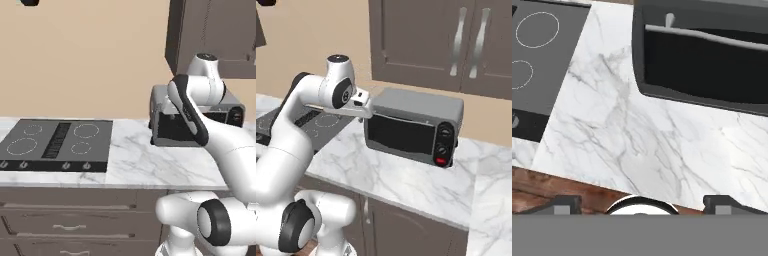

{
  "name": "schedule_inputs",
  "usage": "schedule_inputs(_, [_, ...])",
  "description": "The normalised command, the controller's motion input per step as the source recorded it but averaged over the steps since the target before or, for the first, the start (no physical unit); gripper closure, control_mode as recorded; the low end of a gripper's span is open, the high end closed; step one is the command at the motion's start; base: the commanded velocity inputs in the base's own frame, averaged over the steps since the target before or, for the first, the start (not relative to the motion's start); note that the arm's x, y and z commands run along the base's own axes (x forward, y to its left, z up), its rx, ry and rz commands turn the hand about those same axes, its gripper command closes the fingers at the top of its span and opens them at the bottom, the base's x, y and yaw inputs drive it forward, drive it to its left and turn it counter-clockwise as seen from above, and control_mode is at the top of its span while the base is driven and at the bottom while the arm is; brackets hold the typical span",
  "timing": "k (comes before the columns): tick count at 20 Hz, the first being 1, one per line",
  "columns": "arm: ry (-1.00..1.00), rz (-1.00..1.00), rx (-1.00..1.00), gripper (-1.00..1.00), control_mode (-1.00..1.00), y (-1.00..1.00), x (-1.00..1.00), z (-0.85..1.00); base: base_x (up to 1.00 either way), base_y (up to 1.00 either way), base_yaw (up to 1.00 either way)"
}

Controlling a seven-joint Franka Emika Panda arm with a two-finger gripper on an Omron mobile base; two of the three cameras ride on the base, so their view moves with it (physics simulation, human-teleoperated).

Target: Navigate to the oven.

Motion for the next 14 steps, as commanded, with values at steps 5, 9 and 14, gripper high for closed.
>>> schedule_inputs(5, [0.00, 0.00, 0.00, -1.00, 1.00, 0.00, 0.00, 0.00, -0.07, 0.85, 0.76])
schedule_inputs(9, [0.00, 0.00, 0.00, -1.00, 1.00, 0.00, 0.00, 0.00, -0.09, 0.87, 0.73])
schedule_inputs(14, [0.00, 0.00, 0.00, -1.00, 1.00, 0.00, 0.00, 0.00, 0.00, 0.77, 0.77])
